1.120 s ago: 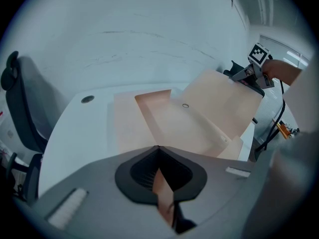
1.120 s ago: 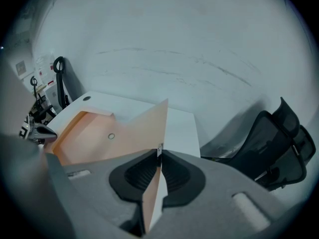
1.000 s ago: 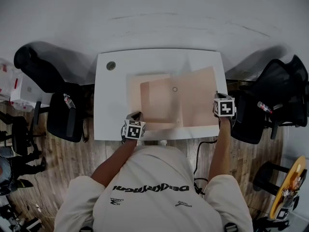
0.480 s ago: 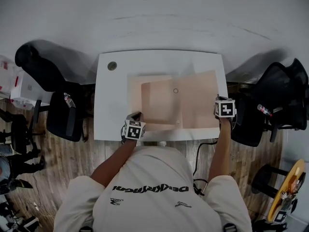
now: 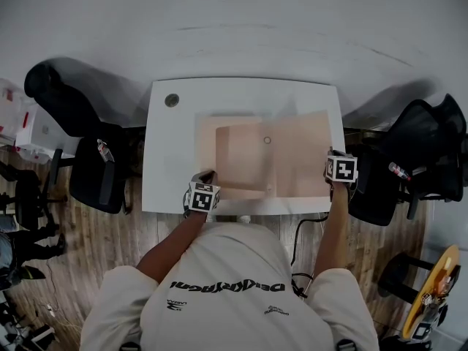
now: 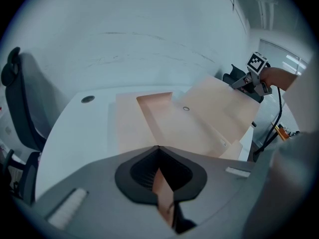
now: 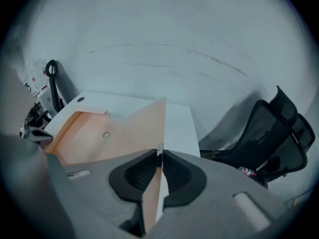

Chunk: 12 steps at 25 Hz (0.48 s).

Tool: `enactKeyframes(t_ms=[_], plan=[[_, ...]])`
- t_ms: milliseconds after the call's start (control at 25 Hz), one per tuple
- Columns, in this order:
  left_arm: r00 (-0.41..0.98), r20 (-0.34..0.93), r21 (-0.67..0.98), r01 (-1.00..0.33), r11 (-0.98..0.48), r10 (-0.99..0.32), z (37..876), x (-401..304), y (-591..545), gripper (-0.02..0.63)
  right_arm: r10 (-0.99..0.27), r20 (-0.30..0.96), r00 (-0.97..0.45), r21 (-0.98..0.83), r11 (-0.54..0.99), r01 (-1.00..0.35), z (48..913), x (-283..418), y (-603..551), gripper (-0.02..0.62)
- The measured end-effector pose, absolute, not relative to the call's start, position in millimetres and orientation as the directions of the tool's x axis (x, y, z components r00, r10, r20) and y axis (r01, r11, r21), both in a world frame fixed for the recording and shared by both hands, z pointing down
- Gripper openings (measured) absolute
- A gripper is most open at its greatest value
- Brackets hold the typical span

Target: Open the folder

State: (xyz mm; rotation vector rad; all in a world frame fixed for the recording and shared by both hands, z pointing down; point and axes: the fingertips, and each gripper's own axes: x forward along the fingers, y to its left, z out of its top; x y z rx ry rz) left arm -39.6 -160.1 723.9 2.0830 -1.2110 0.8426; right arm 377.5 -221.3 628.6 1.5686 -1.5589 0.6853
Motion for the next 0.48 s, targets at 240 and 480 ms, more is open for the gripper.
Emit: enactKeyframes(t_ms=[240, 480], plan=[[0.403, 0.745, 0.182, -0.89, -0.419, -0.531, 723.6, -38.0, -160.5, -0.002, -0.584, 0.807, 0.087, 0.144, 0.051, -0.988, 620.3, 374.8, -221.0, 0.032], [0.423, 0.718, 0.195, -0.884, -0.424, -0.552, 717.3, -37.8, -161.6, -0.002, -0.648, 0.761, 0.037, 0.07, 0.025, -0.997, 602.9, 360.4, -221.0, 0.078]])
